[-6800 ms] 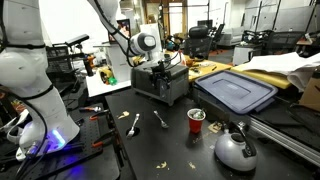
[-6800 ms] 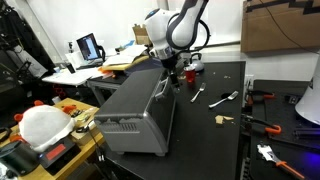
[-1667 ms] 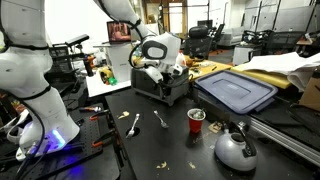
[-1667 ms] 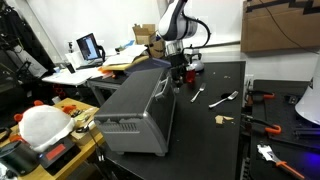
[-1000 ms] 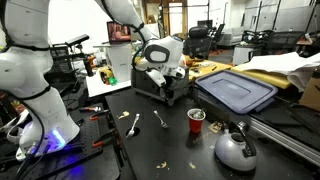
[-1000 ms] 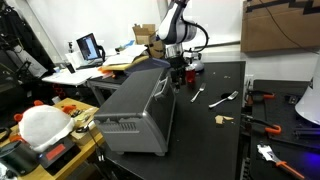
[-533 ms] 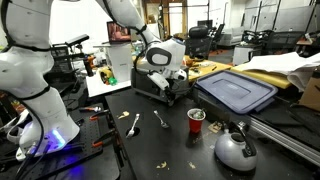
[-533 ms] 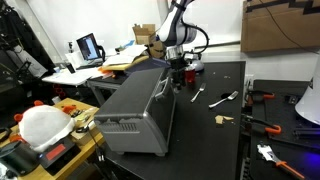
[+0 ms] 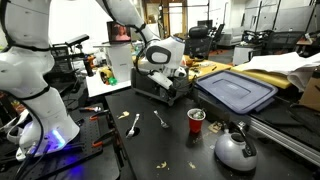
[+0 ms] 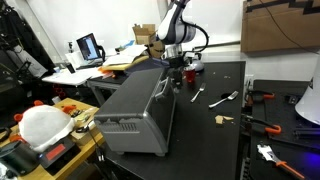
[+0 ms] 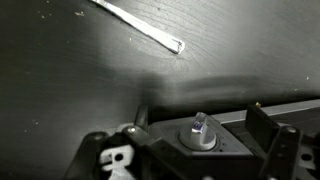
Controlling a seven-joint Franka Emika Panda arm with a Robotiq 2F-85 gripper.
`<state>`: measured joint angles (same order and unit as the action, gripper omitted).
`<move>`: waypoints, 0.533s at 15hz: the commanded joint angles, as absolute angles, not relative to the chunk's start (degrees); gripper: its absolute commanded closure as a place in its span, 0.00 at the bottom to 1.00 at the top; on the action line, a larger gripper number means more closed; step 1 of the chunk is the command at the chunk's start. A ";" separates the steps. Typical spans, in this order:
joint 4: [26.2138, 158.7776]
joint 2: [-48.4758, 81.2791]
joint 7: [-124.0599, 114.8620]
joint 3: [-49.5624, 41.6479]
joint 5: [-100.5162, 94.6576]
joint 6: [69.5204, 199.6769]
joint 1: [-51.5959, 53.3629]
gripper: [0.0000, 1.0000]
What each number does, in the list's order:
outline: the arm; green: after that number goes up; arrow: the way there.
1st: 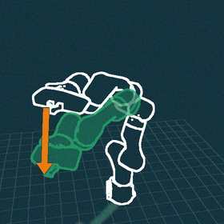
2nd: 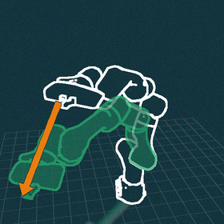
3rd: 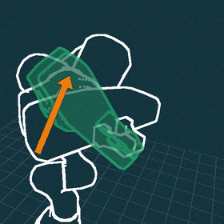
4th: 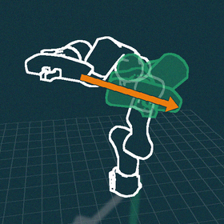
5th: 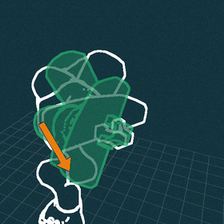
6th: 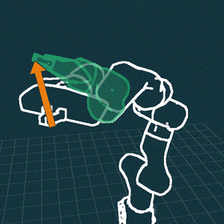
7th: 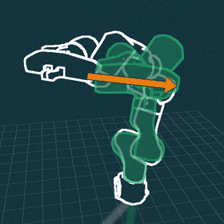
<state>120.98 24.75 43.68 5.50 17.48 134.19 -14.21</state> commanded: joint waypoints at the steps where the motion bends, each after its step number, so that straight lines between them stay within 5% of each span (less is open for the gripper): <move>1: 121.62 23.33 47.75 6.14 18.98 133.20 -14.87 0.00; 8: 122.01 23.20 50.93 5.97 18.88 133.03 -14.68 0.00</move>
<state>121.00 24.70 48.30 5.63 17.48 134.12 -14.21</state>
